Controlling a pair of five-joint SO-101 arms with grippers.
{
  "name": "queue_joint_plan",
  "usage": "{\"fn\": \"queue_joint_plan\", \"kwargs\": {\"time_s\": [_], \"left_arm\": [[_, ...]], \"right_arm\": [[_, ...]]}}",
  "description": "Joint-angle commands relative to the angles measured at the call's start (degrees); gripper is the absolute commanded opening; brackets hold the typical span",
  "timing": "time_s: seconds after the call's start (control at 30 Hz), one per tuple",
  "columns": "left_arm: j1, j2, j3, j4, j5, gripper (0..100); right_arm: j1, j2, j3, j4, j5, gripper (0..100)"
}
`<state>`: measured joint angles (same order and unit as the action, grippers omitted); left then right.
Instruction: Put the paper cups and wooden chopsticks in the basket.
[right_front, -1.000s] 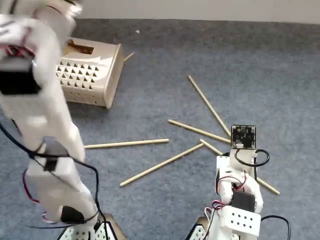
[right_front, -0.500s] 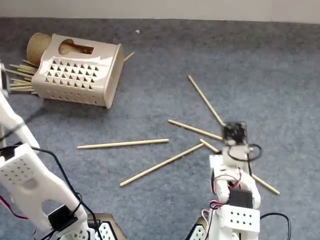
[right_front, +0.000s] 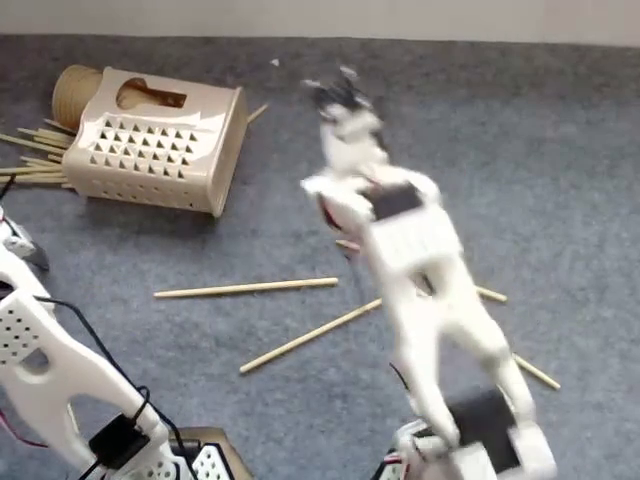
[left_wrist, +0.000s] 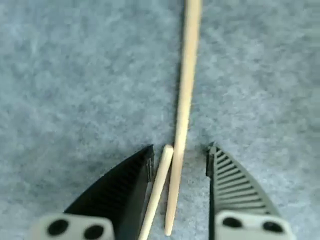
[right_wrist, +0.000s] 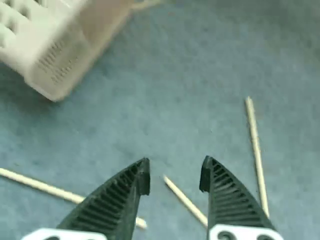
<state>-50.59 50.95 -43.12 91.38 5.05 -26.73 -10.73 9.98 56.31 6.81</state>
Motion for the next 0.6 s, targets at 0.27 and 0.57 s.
{"fn": "queue_joint_plan", "kwargs": {"time_s": [0.27,0.57], "left_arm": [[5.3,11.0,-0.5,2.5,3.5,21],[5.1,12.3,-0.5,-1.5,3.5,21]], "right_arm": [[-8.6,47.2,-63.7,-12.6,-0.7,17.7],[-10.2,83.6,-84.6,-25.8,-0.4,17.7]]}}
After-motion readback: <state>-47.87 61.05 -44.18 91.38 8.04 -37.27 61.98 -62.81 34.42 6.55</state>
